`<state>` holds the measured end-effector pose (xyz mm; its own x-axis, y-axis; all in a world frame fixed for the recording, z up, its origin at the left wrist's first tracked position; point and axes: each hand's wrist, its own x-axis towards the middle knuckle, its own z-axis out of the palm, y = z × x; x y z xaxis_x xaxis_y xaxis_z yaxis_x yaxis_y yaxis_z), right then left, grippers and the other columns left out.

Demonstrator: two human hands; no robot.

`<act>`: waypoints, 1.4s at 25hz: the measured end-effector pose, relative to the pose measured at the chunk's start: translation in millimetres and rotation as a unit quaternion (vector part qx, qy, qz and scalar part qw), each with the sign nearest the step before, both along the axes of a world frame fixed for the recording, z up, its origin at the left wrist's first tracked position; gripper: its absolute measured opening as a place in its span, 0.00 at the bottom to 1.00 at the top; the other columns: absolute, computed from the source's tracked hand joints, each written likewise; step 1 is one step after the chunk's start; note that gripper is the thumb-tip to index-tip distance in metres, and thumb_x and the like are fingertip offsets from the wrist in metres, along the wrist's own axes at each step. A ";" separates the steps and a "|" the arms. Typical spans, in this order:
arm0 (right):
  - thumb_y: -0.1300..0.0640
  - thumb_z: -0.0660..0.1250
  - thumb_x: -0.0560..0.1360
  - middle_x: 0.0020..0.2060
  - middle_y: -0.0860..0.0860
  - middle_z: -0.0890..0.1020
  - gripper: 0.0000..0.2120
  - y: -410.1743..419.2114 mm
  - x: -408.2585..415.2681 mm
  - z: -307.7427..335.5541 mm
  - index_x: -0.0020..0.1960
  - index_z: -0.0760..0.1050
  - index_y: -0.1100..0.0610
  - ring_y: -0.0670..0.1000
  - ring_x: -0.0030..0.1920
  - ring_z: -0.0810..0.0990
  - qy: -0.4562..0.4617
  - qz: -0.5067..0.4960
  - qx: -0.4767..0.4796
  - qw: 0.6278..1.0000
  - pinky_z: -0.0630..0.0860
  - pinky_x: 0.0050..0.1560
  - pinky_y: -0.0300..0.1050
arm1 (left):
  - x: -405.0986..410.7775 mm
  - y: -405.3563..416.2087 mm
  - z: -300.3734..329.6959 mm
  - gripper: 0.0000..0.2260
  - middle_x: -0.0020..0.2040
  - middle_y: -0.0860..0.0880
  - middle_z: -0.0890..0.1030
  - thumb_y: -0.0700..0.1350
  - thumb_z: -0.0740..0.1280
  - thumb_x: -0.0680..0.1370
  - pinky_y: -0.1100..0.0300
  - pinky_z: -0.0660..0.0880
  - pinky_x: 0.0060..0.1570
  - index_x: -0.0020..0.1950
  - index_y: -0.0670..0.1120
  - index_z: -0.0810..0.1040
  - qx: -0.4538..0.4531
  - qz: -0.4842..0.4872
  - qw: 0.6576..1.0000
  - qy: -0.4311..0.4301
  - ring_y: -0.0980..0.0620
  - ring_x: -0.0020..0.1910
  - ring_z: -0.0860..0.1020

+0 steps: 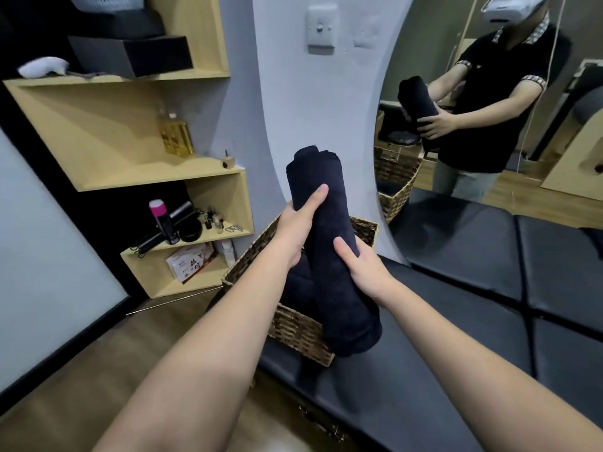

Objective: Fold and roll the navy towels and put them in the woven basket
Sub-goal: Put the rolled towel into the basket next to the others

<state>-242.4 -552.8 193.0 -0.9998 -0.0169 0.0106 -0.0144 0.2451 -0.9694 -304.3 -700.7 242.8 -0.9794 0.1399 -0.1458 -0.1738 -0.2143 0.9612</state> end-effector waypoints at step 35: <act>0.24 0.64 0.68 0.59 0.46 0.80 0.37 -38.5 -148.9 -132.0 0.69 0.65 0.43 0.52 0.58 0.79 -0.099 0.200 0.349 0.910 0.74 0.52 0.50 | -170.4 -112.2 -135.0 0.43 0.62 0.52 0.80 0.80 0.44 0.71 0.48 0.71 0.63 0.70 0.52 0.73 -0.721 -0.370 0.432 0.396 0.47 0.59 0.78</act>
<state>-391.2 -591.3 61.0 -0.8938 -0.3132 -0.3210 -0.0800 0.8156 -0.5731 -474.7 -812.9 107.8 -0.5666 0.7804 -0.2644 0.8240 0.5383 -0.1768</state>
